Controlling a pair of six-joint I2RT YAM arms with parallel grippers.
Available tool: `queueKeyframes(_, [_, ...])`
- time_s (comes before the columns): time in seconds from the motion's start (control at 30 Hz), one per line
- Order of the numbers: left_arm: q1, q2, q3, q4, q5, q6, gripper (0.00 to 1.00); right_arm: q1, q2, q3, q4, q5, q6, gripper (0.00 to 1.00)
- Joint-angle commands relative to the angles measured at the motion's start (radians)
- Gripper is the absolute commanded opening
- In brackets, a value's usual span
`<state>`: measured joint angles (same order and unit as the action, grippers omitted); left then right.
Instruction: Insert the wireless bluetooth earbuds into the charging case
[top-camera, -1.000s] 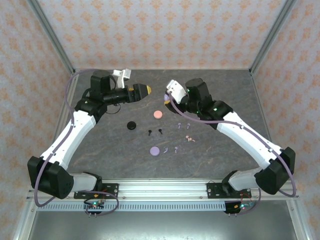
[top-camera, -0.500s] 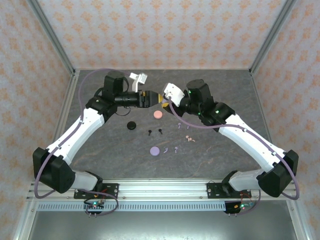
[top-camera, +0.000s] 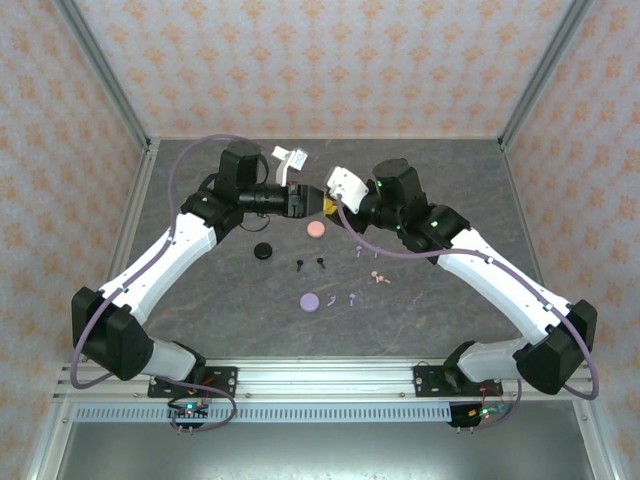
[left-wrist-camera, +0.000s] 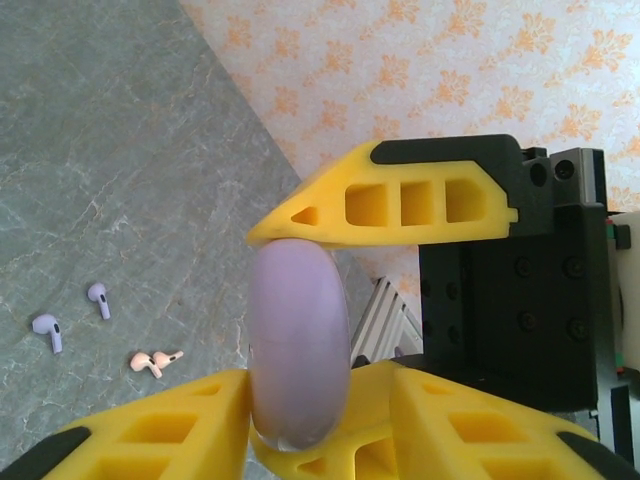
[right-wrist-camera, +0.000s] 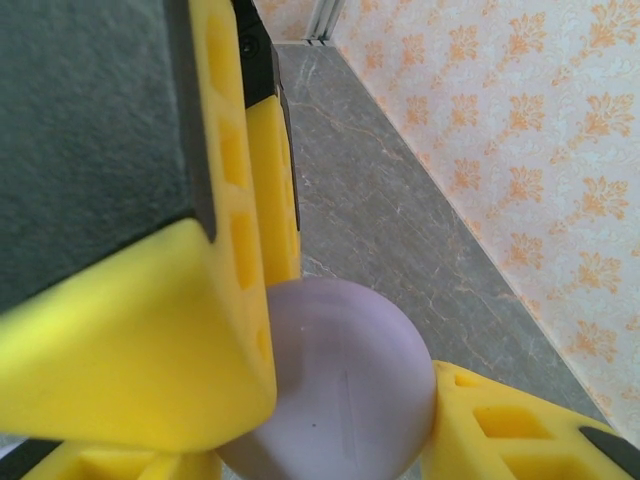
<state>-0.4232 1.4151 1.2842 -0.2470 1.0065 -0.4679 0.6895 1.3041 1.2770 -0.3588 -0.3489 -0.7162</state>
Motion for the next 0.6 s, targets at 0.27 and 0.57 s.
queueKeyframes(0.27, [-0.02,0.02,0.043,-0.031,0.04,0.046,0.25,0.005,-0.013,0.002,0.031,-0.044,0.011,0.45])
queueKeyframes(0.57, [-0.02,-0.006,0.023,0.011,-0.021,0.045,0.19,0.004,0.002,0.031,-0.063,-0.055,0.037,0.59])
